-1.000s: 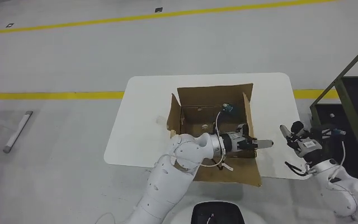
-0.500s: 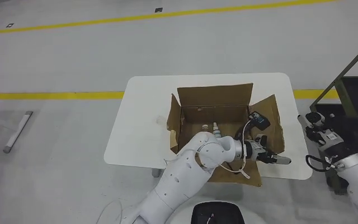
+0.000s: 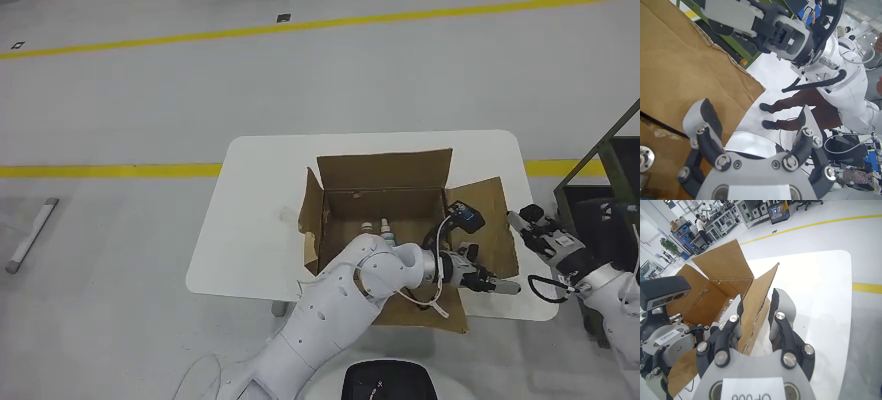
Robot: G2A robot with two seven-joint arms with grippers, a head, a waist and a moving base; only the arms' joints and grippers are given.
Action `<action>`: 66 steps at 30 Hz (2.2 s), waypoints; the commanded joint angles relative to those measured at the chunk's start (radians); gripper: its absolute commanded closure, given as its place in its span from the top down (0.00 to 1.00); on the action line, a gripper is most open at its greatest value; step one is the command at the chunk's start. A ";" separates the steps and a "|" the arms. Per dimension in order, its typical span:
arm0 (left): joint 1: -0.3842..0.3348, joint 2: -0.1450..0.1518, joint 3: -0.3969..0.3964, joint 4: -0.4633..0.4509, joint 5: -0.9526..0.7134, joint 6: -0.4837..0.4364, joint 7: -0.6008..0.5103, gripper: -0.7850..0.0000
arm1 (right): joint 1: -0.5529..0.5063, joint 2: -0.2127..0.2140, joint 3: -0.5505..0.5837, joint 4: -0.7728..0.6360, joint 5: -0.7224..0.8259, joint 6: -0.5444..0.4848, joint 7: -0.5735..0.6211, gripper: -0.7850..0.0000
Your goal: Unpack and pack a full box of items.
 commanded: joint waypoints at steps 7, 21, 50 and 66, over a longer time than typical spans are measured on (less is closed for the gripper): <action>0.001 -0.001 -0.004 0.013 0.003 0.004 0.001 1.00 | 0.030 -0.002 -0.046 0.075 0.016 0.002 0.002 0.11; 0.074 0.094 -0.165 -0.190 0.445 0.154 -0.052 1.00 | 0.041 -0.006 -0.082 0.117 0.034 0.005 -0.027 0.00; 0.170 0.148 -0.217 -0.324 0.860 0.351 -0.243 1.00 | 0.018 -0.007 -0.099 0.081 0.017 0.016 -0.057 0.00; 0.090 0.094 -0.194 -0.082 0.717 0.602 -0.246 1.00 | 0.005 -0.005 -0.091 0.074 0.016 0.006 -0.061 0.00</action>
